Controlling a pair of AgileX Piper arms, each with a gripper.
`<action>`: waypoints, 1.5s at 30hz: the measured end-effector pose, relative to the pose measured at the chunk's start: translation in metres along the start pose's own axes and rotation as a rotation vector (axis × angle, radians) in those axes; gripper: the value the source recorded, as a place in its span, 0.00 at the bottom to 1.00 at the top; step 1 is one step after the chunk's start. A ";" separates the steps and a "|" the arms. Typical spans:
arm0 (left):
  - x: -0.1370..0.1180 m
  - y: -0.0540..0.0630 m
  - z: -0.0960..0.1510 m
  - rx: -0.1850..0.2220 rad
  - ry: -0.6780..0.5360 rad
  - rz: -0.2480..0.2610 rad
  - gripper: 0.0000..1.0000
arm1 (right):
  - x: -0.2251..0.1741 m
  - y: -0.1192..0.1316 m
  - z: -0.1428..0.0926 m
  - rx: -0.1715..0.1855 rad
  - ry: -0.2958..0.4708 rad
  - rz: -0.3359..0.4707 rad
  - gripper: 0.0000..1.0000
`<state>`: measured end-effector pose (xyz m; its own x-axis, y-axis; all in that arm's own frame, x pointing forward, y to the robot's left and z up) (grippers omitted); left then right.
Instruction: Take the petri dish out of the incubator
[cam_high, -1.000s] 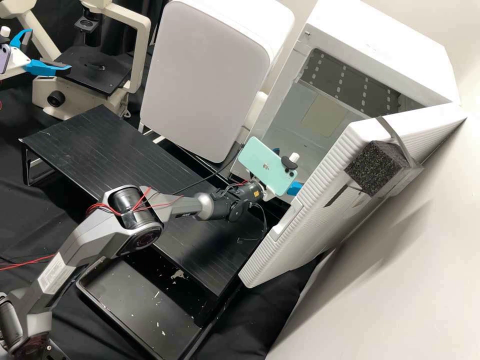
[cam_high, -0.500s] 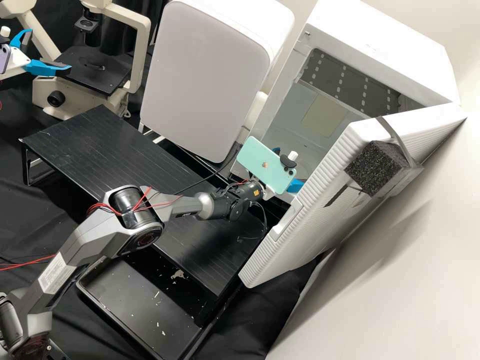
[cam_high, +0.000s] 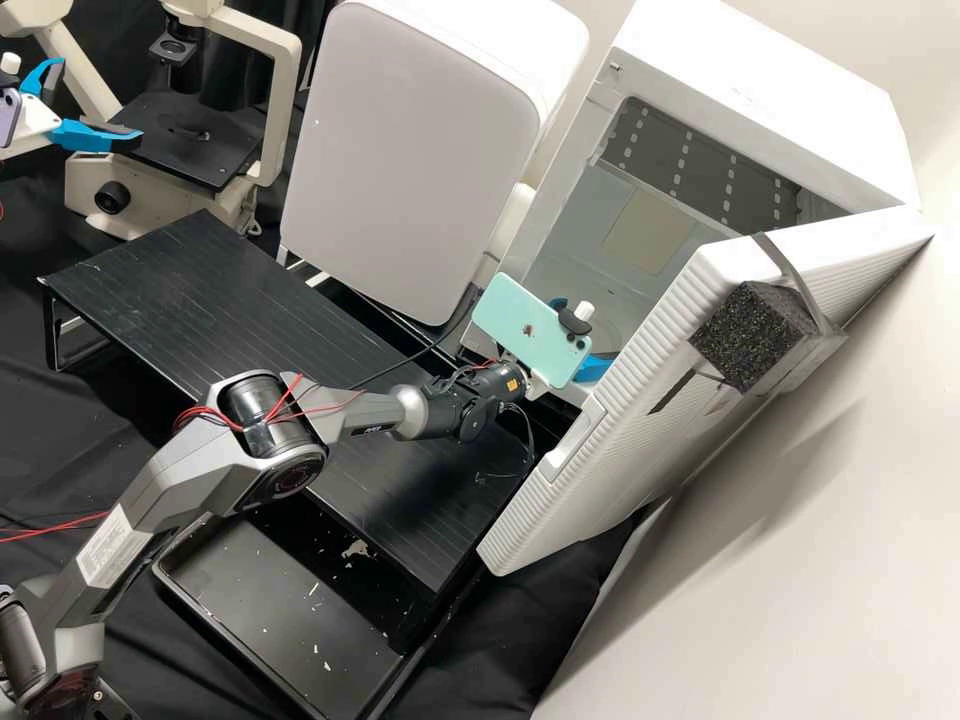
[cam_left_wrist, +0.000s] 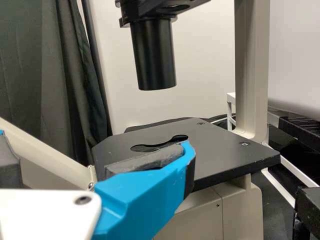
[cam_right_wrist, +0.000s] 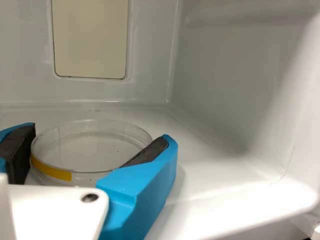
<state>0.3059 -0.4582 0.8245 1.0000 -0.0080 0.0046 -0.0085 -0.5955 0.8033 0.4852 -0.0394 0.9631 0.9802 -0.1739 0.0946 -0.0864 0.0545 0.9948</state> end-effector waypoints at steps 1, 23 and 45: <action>0.000 0.000 0.000 0.000 0.000 0.000 1.00 | 0.000 0.000 0.000 0.000 0.000 0.000 0.00; 0.000 0.000 0.000 0.000 0.000 0.000 1.00 | -0.040 -0.002 0.002 0.024 0.033 0.038 0.00; 0.000 0.000 0.000 0.000 0.000 0.000 1.00 | -0.153 0.015 0.006 0.075 0.136 0.184 0.00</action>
<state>0.3059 -0.4582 0.8245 1.0000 -0.0080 0.0046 -0.0085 -0.5955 0.8033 0.3330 -0.0179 0.9638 0.9613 -0.0337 0.2734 -0.2736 -0.0012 0.9619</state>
